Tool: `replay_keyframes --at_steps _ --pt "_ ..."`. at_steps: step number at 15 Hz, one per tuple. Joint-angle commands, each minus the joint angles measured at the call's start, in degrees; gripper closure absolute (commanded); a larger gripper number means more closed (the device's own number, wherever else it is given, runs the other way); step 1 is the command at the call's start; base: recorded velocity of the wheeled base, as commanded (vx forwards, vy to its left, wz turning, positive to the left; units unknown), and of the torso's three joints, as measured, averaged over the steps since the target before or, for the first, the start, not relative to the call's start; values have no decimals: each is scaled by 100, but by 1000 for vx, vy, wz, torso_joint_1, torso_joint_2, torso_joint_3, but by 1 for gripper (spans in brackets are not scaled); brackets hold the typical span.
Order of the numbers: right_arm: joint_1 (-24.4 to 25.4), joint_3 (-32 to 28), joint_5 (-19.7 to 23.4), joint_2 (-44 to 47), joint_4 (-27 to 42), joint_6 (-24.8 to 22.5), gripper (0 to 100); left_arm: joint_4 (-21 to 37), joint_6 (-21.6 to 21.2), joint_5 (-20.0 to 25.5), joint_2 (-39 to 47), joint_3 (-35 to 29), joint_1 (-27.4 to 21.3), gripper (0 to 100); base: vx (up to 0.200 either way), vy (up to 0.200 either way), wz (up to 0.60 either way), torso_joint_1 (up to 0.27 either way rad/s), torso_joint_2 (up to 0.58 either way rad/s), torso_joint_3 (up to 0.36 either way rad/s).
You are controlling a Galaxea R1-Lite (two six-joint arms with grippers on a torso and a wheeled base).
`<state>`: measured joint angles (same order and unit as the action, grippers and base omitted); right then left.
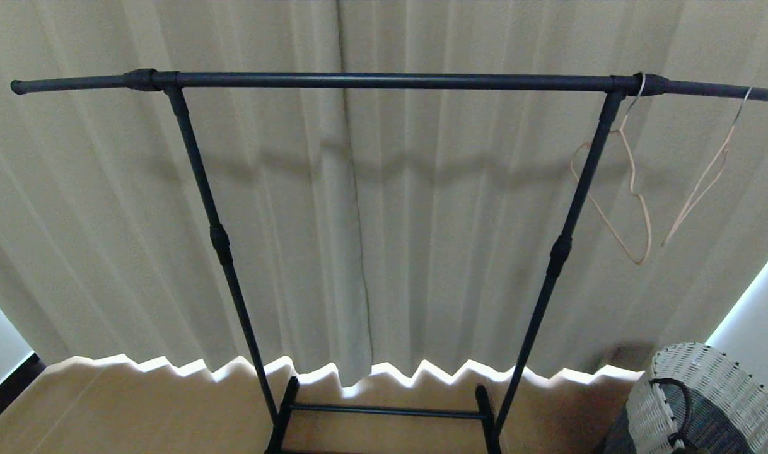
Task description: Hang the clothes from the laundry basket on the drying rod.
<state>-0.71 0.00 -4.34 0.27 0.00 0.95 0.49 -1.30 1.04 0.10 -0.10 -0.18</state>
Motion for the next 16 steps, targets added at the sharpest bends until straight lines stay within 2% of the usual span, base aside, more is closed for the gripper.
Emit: replay_keyframes --at_steps 1,12,16 --pt "0 0 3 8 0 -16 0 4 43 -7 -1 1 1 0 0 0 0 -144 427 281" --pt "0 0 12 8 0 -25 0 -5 95 -51 -1 1 1 0 0 0 0 -121 458 336" --pt "0 0 12 8 0 -25 0 -5 86 -51 8 1 1 0 0 0 0 -17 150 132"
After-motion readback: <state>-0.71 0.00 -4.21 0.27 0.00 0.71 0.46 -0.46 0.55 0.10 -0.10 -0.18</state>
